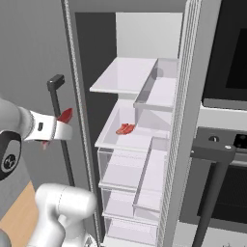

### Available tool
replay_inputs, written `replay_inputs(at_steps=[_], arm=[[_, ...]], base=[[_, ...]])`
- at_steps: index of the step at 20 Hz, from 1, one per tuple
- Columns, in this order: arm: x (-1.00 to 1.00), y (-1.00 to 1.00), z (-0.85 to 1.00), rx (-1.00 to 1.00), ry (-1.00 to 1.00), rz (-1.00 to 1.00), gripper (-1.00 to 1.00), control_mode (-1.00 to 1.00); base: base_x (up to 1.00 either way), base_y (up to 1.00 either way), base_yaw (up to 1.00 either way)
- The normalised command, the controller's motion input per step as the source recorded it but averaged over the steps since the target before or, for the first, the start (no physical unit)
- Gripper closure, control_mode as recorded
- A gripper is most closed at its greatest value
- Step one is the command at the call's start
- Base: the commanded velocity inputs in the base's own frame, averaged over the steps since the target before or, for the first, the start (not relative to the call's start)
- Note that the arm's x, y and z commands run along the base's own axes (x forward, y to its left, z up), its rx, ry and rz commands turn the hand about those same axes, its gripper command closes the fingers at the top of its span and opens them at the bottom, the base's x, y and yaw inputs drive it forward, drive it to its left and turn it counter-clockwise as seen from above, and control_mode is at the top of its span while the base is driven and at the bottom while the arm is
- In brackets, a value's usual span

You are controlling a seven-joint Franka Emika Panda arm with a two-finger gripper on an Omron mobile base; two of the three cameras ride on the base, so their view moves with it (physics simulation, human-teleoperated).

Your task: Place one avocado and one steak in each tupperware on the nearby counter, to pack two identical lunches.

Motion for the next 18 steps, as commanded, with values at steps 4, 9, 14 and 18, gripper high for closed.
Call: replay_inputs(at_steps=[4,9,14,18], arm=[[-0.14,0.01,-0.07,0.0,-0.01,0.0,1.0,-1.0],[-0.12,0.01,-0.03,0.0,-0.01,0.0,1.0,1.0],[0.0,0.0,0.0,0.0,0.0,0.0,1.0,1.0],[0.0,0.0,0.0,0.0,0.0,0.0,1.0,1.0]], base=[[0.0,0.0,0.0],[-0.79,0.04,-0.01],[-1.0,-0.01,-0.2],[-0.91,-0.24,-0.51]])
